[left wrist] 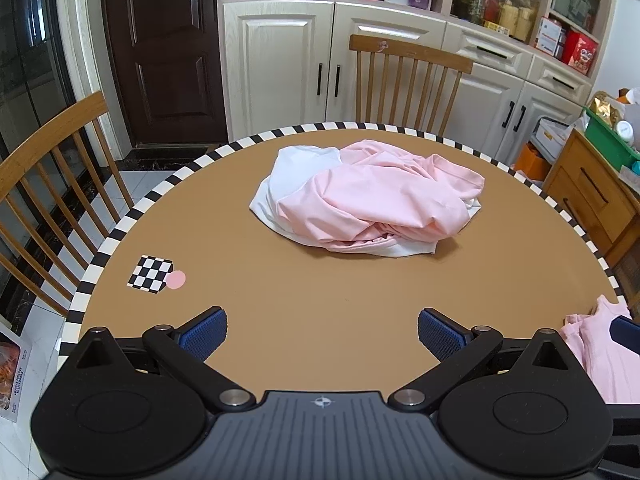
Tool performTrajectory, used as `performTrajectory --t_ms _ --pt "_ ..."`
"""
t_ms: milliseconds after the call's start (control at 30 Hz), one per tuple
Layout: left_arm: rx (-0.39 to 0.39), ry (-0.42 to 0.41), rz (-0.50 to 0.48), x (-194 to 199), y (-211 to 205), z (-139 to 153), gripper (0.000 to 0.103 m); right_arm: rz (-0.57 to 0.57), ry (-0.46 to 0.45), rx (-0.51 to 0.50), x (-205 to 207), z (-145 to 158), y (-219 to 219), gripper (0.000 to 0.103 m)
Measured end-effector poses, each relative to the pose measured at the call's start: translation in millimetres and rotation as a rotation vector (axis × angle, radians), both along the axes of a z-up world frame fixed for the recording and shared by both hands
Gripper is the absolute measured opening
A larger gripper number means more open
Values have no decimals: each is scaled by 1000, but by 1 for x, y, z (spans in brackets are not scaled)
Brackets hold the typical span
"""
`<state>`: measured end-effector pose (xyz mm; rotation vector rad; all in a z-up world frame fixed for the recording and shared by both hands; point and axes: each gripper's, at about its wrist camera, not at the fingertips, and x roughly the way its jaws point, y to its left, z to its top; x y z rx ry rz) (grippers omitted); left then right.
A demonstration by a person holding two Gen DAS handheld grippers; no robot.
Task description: Fold clothes
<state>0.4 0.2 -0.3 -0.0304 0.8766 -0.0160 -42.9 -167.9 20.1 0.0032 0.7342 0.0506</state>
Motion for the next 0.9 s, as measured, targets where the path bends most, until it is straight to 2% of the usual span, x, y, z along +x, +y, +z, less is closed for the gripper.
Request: performTrajectory --t_ms 133,333,500,900 --pt "11 15 12 3 3 -2 103 -8 11 -9 1 3 0 103" --pt "18 23 6 0 -20 -10 103 -12 11 -15 3 -9 2 103" --pt "-17 22 -2 -1 -9 -11 103 -4 26 1 3 -7 -4 103" --pt "-20 19 -7 -5 -8 -10 103 -2 37 -12 0 -8 -1 103"
